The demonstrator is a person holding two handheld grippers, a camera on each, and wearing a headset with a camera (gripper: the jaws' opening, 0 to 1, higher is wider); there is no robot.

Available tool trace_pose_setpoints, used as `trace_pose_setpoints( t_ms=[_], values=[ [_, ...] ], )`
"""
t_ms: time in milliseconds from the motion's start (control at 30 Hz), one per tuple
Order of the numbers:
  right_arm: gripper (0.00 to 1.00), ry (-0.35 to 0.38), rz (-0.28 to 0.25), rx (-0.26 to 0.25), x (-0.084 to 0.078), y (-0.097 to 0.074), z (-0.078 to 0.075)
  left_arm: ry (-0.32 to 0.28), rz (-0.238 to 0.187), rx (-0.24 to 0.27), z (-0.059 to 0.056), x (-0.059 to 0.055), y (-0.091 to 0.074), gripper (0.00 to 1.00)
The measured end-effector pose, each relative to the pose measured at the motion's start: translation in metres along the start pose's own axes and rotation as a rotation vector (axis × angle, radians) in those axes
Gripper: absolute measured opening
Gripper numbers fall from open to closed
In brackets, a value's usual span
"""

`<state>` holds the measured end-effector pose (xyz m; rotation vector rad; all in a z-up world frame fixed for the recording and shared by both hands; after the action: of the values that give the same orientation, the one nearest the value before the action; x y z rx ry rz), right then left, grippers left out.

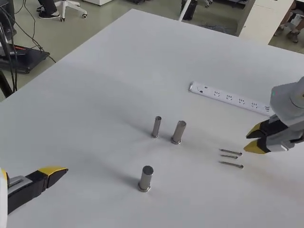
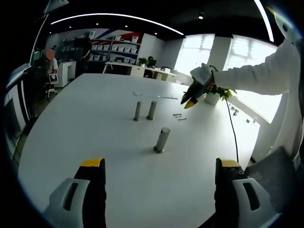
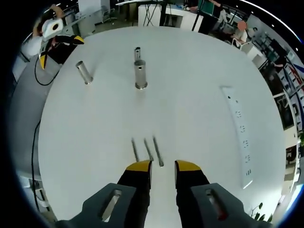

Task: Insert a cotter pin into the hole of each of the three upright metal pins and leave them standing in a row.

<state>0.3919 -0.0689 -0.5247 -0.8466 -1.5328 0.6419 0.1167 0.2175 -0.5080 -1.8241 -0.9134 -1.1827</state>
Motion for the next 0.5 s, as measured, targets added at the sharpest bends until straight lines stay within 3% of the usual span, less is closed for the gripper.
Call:
trace_pose_setpoints(
  t_ms=[100,300,400,500],
  values=[
    [0.17,-0.024,0.001,-0.009,0.000,0.006,-0.005,-0.012,-0.003,-0.007,-0.002,0.000,0.001,0.96],
    [0.08,-0.041,-0.001,0.016,0.003,0.014,-0.006,-0.004,0.012,-0.016,-0.006,-0.002,0.002,0.97],
    [0.01,-0.044,0.009,0.073,0.004,0.019,0.000,0.000,0.016,-0.017,-0.006,-0.002,0.002,0.96],
    [0.01,-0.071,0.033,0.092,0.003,0.024,0.004,0.010,0.013,-0.013,-0.005,-0.002,0.001,0.96]
  ],
)
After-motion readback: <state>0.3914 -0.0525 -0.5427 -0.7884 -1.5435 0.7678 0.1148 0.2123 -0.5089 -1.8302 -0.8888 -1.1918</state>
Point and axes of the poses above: the centre of the closed fingertips' face, and the gripper's own axes: y roughly forward along the fingers, z roughly to its left, x roughly out of its top, the point moved 6 cm from there along -y, roughly backward along the fingers, and after that the axes turned 15 degrees about -z, right-handed, at the moved point
